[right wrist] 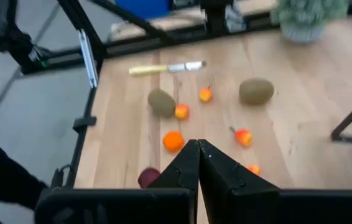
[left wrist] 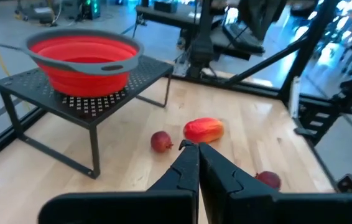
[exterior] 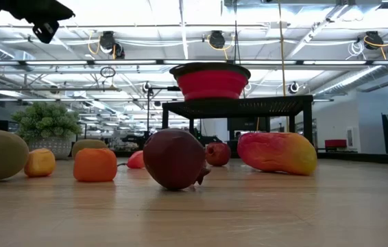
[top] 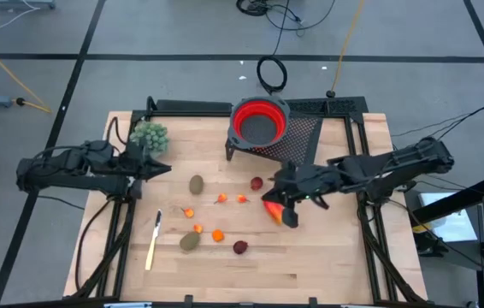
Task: Pick & Place Fruit
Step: Put the mango into the red strainer bowl on the shelf
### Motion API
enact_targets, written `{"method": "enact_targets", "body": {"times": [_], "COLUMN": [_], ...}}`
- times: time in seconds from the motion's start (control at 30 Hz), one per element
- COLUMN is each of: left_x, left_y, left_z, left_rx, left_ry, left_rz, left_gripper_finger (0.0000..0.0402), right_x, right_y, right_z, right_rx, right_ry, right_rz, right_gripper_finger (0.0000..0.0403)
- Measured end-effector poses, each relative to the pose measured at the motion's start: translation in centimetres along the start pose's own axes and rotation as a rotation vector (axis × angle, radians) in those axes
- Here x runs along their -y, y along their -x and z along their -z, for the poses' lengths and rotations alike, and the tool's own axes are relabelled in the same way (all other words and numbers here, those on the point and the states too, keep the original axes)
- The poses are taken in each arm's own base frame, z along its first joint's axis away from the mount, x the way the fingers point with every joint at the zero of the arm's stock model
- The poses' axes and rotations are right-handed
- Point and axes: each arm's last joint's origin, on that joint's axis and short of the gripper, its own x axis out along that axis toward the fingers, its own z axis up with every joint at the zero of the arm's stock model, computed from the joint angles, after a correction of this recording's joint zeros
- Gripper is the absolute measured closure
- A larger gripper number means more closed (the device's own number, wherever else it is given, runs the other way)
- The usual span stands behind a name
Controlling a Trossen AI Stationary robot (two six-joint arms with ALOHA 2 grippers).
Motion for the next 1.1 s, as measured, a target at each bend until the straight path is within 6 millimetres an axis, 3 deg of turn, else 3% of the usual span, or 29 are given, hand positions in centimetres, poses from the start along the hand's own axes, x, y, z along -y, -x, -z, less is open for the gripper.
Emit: {"method": "enact_targets", "body": {"times": [0.53, 0.9, 1.1], "left_x": [-0.1, -0.3, -0.3], "left_y": [2.7, 3.1, 3.1], "left_z": [2.5, 3.5, 3.4], "left_rx": [0.128, 0.152, 0.153], "left_ry": [-0.046, -0.022, -0.021], "left_rz": [0.159, 0.174, 0.174], "left_gripper_finger": [0.0399, 0.0399, 0.0388], "right_x": [-2.5, -1.8, -1.3], "right_y": [-4.9, -7.0, -7.3], "right_z": [2.0, 4.8, 5.2], "right_rx": [-0.251, -0.483, -0.528], "right_ry": [-0.148, -0.184, -0.201], "right_rz": [0.065, 0.183, 0.224], "right_gripper_finger": [0.0403, 0.0402, 0.038]}}
